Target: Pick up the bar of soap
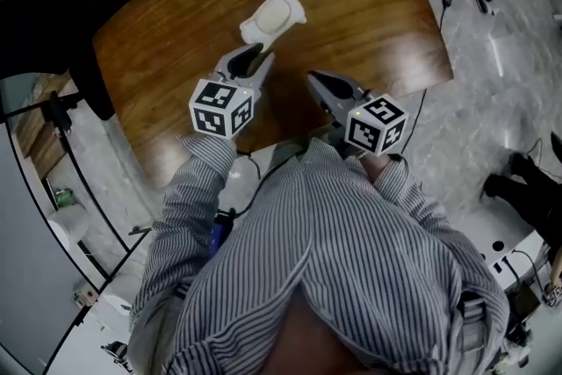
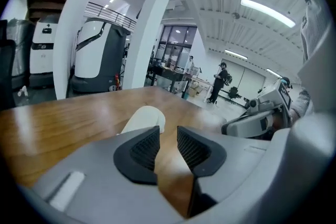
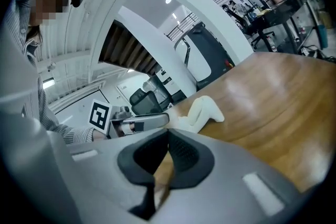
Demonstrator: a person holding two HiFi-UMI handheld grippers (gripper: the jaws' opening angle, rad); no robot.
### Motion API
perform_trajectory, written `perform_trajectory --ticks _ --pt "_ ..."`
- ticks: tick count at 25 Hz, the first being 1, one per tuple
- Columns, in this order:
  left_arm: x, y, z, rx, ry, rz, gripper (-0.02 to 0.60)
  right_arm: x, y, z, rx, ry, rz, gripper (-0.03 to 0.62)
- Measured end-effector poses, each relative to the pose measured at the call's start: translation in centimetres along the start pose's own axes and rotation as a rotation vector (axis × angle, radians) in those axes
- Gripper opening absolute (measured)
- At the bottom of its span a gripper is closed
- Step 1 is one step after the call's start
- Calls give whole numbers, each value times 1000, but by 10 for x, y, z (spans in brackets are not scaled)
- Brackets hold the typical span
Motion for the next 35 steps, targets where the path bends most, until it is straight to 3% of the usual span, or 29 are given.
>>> perform_trajectory --ticks 4,13,22,35 --pt "-14 4 -22 -98 -15 -67 206 12 8 -7 2 3 -18 3" --pt "-39 0 -61 -243 -40 -107 305 40 14 -10 9 -16 -98 3" --pt "-49 5 -88 -347 -69 -251 330 51 16 -14 33 -9 -142 3" --pt "-54 5 -98 -446 -166 -308 311 57 12 -6 46 -40 -163 3"
Point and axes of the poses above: the fingertips, and each gripper's own axes: z backward along the fingers, x to its right, y out of its top, the point moved 6 cm from there along z, backward along the fingers, and after that the axes turned 3 degrees about -z, right-handed, at the moved point
